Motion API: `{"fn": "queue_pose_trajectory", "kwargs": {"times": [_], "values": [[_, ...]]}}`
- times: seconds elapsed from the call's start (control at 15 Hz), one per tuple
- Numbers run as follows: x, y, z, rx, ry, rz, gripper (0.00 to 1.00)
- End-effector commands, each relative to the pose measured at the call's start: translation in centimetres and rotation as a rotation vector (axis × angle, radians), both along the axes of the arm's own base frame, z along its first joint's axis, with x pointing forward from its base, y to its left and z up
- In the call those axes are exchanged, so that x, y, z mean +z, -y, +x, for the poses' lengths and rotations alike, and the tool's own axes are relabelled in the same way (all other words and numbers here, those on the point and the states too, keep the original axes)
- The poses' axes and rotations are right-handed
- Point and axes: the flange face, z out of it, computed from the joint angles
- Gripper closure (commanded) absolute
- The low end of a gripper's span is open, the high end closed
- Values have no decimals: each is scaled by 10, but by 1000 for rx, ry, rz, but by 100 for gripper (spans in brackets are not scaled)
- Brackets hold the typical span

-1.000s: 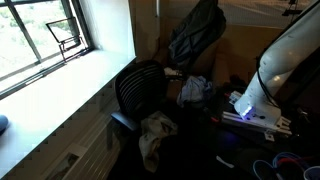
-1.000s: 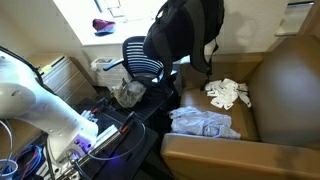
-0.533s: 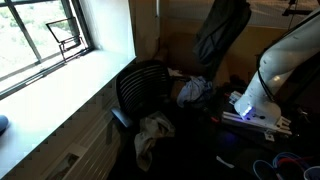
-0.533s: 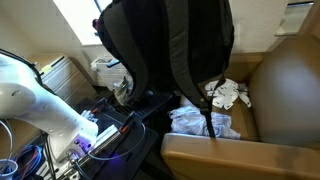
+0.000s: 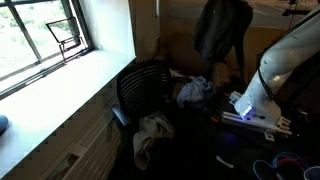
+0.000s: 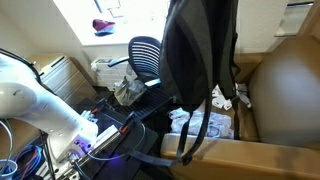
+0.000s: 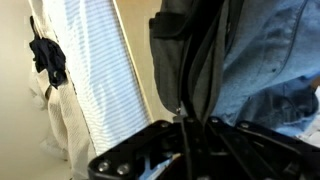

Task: Move the bag and clothing from the black chair to the brown chair then hang the belt on the armrest of the black chair

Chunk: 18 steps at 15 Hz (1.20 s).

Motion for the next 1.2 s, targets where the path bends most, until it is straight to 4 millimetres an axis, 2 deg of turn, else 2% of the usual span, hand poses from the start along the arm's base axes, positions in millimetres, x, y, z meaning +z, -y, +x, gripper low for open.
{"fn": "queue_pose_trajectory", "kwargs": {"times": [0.0,0.2,0.33,0.53,0.67,0.73,0.8,1.0,1.13], "values": [[-46,35,50,-137,150,38,99],[-94,82,80,-290,231,100,99],[-125,120,92,-393,288,106,99],[-153,172,91,-541,361,64,99],[-172,196,91,-650,381,9,99],[-183,202,88,-721,370,3,71],[-183,188,80,-641,354,34,95],[-193,201,85,-700,361,4,74],[-187,201,88,-700,369,-3,70]]}}
